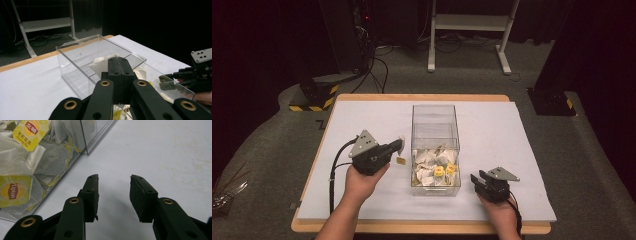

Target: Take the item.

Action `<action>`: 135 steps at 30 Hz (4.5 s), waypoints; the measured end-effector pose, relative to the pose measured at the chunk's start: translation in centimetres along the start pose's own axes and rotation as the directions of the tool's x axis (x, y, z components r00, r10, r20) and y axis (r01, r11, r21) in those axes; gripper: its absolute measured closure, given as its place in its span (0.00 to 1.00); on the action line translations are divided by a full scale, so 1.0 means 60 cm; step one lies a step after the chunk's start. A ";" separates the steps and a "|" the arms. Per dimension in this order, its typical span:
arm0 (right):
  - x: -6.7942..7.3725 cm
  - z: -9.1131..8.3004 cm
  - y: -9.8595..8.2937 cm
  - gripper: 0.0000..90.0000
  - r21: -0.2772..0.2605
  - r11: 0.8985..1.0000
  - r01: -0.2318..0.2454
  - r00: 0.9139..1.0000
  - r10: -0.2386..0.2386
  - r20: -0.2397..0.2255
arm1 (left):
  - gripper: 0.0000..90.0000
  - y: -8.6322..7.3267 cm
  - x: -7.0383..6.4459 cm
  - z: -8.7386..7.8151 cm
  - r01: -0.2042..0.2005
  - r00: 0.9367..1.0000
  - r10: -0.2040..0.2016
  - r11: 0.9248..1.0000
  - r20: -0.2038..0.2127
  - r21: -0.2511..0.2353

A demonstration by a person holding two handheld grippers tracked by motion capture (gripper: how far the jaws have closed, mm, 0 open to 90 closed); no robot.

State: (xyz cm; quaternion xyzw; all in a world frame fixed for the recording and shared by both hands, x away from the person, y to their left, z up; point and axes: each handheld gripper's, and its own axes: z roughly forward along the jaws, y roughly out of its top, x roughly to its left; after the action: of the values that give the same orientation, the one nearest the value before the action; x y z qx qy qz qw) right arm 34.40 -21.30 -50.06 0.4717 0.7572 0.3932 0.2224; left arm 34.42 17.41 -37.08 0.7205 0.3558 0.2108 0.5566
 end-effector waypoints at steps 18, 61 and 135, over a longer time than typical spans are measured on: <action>0.002 0.002 0.001 0.66 0.012 1.000 0.001 1.000 -0.001 0.002 | 1.00 -0.017 0.025 -0.022 0.017 0.999 -0.017 1.000 -0.032 -0.003; 0.011 0.016 0.006 0.36 0.103 0.994 0.046 0.998 -0.051 0.047 | 1.00 0.003 0.062 -0.061 0.009 0.995 -0.014 0.999 -0.101 -0.046; 0.011 0.018 0.006 0.37 0.112 0.993 0.042 0.998 -0.047 0.041 | 0.93 -0.109 0.123 -0.042 0.076 0.976 -0.048 0.989 -0.211 0.125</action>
State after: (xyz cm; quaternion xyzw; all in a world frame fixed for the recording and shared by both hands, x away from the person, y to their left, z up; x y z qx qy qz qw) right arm 35.04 -20.19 -50.36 0.4746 0.7833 0.3353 0.2210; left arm 35.67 25.42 -43.25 0.7186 0.4473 0.2431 0.4738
